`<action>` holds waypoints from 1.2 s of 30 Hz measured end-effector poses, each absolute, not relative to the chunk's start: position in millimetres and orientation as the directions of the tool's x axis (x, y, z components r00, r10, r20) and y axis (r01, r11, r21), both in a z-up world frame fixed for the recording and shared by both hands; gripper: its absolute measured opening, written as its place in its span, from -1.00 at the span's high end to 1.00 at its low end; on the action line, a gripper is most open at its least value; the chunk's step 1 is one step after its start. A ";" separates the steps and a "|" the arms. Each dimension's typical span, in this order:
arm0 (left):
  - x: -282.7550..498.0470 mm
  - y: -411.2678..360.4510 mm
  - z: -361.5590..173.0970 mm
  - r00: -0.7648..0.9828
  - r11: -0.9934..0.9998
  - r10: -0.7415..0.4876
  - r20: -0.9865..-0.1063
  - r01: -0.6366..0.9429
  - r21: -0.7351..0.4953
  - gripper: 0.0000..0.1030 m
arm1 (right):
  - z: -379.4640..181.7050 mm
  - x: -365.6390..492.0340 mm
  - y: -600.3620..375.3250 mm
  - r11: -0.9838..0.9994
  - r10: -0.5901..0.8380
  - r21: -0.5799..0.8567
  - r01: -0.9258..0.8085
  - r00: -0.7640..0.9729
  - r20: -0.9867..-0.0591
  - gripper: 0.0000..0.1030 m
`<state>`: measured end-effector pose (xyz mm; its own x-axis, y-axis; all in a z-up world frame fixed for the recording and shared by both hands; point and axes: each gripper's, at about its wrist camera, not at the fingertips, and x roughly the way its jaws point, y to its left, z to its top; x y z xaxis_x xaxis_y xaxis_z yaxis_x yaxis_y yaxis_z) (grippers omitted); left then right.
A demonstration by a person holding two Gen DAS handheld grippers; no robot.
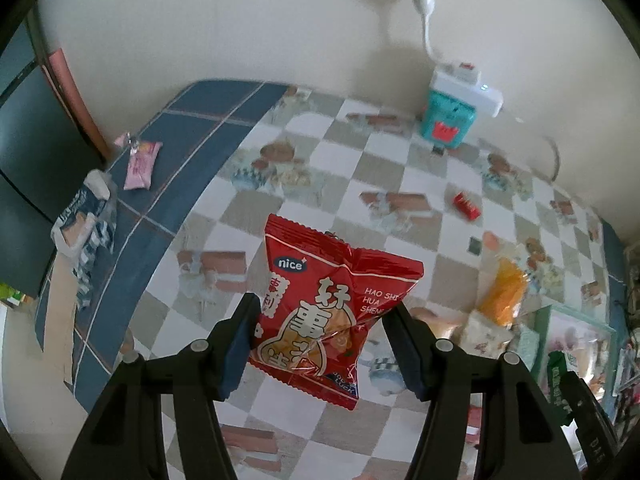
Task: Organize snacks
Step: 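Grasp the red nice snack bag with the left tool while the right tool grasps the green-white biscuit box, then carry the red bag and biscuit box over the tray and open both tools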
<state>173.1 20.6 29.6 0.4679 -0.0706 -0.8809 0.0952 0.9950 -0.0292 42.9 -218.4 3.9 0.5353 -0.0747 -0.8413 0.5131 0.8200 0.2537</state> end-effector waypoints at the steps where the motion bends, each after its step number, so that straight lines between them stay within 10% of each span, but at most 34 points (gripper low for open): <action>1: 171.2 19.3 35.0 0.476 0.994 -0.079 -0.876 0.099 -0.036 -0.25 | 9.2 40.0 -220.7 0.819 -0.081 0.256 0.514 0.545 -0.835 0.18; 36: 75.1 -141.7 88.3 0.558 0.913 -0.192 -0.808 0.403 0.061 -0.25 | 57.8 -102.0 -375.3 0.557 -0.322 0.321 0.766 0.556 -0.767 0.18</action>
<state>75.1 -141.7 88.3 0.5576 -0.1919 -0.8076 0.4029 0.9132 0.0613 -102.0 -375.3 57.8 0.5558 -0.3218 -0.7665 0.7657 0.5573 0.3211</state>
